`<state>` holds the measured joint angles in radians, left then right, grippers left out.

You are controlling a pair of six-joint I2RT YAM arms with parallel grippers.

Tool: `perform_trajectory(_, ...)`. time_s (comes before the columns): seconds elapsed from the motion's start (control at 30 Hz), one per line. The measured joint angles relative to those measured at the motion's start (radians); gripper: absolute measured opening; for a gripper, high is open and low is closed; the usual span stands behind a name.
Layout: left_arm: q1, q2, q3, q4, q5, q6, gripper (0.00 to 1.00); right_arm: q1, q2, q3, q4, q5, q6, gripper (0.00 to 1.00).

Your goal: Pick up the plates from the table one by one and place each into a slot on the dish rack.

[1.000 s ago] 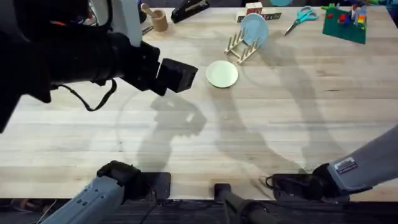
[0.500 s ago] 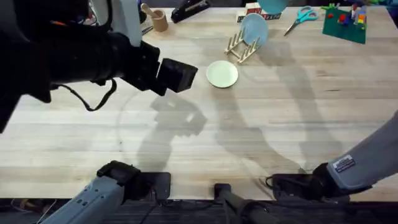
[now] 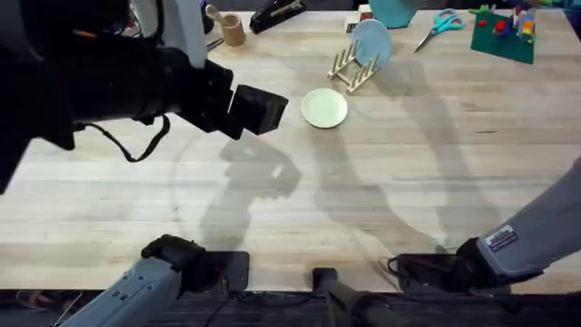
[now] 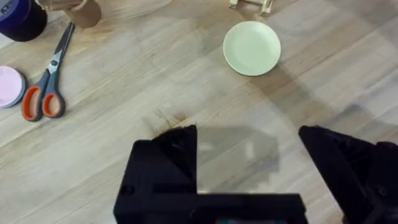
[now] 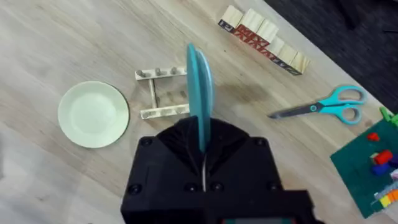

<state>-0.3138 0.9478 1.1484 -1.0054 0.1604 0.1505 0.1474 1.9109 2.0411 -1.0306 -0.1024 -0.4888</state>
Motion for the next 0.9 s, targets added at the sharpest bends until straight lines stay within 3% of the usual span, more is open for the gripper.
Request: perform_trajectory(0.9,0.000,0.000,0.000,0.000,-0.005,0.000,0.995,0.023,0.170,0.000,0.006,-0.003,-0.018,0.028)
